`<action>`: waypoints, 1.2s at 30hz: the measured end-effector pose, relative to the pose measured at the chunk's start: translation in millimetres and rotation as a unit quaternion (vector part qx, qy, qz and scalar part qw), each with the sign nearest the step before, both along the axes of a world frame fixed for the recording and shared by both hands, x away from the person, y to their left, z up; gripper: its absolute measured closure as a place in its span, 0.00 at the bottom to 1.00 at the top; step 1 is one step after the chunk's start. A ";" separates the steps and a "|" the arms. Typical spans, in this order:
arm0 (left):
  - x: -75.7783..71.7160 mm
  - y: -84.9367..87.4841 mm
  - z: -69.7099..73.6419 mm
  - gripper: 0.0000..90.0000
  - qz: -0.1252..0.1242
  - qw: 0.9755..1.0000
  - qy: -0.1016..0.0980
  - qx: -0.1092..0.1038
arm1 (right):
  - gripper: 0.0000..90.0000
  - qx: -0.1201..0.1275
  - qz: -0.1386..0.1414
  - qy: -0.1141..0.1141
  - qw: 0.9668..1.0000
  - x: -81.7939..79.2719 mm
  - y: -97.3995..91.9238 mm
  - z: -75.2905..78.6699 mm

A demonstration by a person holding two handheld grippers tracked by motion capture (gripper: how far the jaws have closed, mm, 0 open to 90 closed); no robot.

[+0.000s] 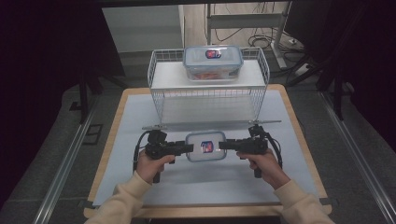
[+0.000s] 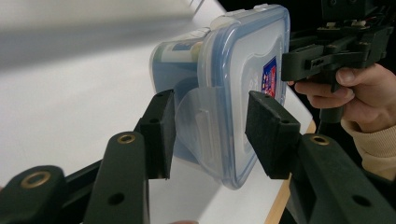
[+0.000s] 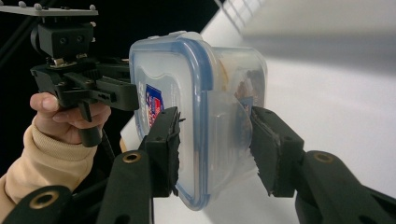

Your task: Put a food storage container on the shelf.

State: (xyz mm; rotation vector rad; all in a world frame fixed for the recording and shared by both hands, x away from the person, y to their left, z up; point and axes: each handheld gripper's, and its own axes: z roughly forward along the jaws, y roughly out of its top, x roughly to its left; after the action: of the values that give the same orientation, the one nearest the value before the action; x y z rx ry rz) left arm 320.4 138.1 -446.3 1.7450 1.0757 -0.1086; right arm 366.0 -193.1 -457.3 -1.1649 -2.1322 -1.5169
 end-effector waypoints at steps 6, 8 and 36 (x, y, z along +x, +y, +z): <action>15.5 -3.4 43.5 0.60 -0.007 0.999 -0.036 0.008 | 0.60 0.004 -0.009 -0.039 0.999 9.3 -4.1 43.8; 21.8 -3.8 56.7 0.60 -0.009 0.999 -0.045 0.010 | 0.60 0.005 -0.013 -0.050 0.999 13.2 -4.4 57.3; 156.3 1.0 191.6 0.60 -0.028 0.995 -0.092 0.015 | 0.58 0.019 -0.049 -0.118 0.992 127.8 -0.3 189.6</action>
State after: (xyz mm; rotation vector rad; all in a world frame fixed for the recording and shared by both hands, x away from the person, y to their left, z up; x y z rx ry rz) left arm 476.6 139.1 -254.7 1.7758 0.8975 0.0341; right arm 493.8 -193.4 -267.7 -1.1412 -2.2094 -1.8134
